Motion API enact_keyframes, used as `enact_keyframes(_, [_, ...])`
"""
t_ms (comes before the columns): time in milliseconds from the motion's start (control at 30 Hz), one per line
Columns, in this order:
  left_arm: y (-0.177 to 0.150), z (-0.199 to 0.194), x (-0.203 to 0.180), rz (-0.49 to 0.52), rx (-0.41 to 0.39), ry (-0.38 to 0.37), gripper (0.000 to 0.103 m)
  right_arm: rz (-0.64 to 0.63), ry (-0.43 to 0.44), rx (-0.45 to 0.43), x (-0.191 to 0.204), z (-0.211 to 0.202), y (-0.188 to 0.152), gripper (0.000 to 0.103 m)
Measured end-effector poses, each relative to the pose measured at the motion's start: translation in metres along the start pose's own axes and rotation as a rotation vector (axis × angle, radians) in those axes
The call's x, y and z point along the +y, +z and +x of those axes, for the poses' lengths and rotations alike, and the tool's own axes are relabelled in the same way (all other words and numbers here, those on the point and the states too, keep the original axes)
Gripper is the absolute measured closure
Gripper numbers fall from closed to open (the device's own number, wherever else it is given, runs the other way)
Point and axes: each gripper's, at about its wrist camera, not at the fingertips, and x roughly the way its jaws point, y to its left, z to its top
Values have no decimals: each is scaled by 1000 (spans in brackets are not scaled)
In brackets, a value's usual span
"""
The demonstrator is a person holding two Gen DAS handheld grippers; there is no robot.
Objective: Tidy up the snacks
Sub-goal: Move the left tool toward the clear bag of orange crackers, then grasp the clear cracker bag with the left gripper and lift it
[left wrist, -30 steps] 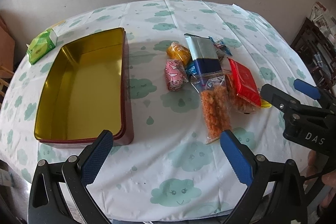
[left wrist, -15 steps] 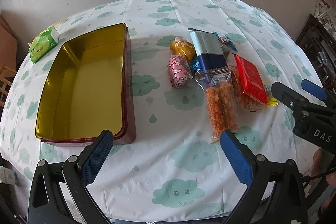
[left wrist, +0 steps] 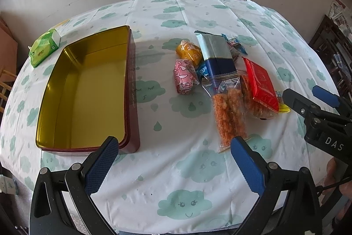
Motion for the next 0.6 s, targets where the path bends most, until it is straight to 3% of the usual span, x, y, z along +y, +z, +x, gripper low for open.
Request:
enact_keyframes(267, [2,0,-5,7,0,-14,4,13,20,11,-5,3,-2,14])
enact_keyframes(467, [5,9,-15,16,15,-69,8,28,28,11,-11,5,-2,15])
enact_keyframes(600, [9,18,-28,35,26,-92,15,30,19,14,-16,6,-3,15])
